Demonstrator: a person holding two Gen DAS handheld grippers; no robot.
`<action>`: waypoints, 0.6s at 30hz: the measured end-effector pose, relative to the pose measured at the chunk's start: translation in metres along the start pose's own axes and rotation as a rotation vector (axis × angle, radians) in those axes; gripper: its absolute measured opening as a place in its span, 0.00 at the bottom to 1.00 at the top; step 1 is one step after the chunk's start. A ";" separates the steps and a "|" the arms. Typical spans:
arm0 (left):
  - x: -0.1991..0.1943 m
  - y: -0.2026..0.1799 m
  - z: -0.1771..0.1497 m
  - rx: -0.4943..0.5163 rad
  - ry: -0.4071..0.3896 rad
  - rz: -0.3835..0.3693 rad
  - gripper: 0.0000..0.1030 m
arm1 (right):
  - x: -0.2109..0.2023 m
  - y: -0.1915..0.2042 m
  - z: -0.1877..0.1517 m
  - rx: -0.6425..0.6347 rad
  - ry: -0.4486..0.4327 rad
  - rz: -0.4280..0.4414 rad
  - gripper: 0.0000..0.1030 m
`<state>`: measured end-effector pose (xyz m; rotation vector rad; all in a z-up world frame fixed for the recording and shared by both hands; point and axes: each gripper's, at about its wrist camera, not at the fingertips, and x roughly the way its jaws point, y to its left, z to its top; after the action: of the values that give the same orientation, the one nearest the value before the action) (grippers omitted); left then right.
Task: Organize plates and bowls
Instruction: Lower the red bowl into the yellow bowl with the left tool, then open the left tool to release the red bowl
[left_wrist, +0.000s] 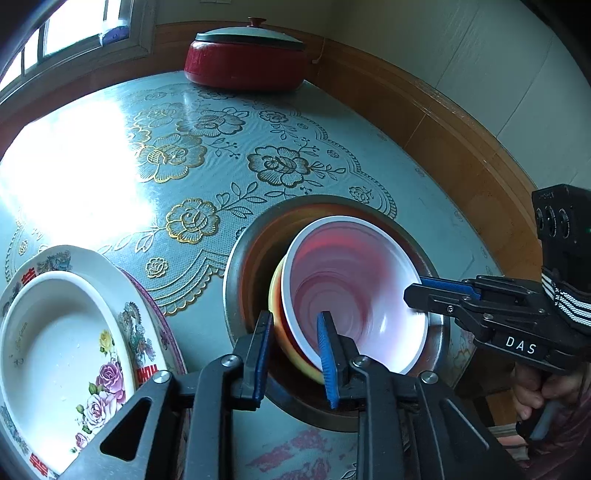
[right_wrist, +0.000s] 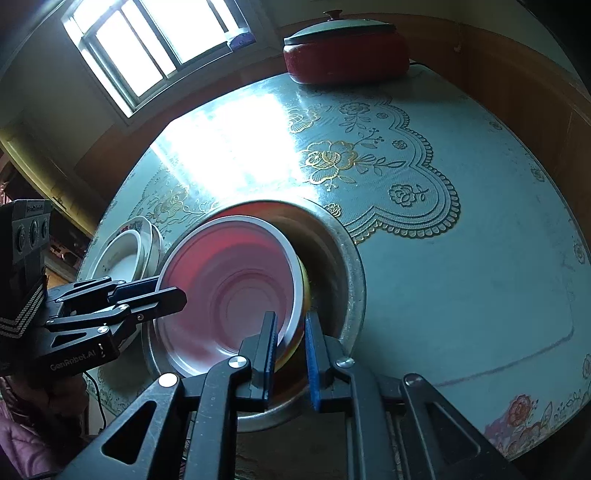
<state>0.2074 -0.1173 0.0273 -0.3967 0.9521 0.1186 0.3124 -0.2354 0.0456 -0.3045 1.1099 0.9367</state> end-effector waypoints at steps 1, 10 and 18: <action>-0.001 -0.001 -0.001 0.002 -0.004 -0.001 0.24 | -0.001 -0.001 0.000 0.006 0.001 0.009 0.17; -0.020 0.008 0.001 -0.019 -0.067 -0.020 0.24 | -0.018 -0.007 0.001 0.033 -0.060 0.036 0.17; -0.021 0.019 0.005 -0.002 -0.086 0.078 0.24 | -0.033 -0.022 0.000 0.087 -0.110 0.027 0.17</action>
<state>0.1938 -0.0963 0.0420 -0.3539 0.8828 0.2057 0.3257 -0.2646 0.0694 -0.1651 1.0524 0.9148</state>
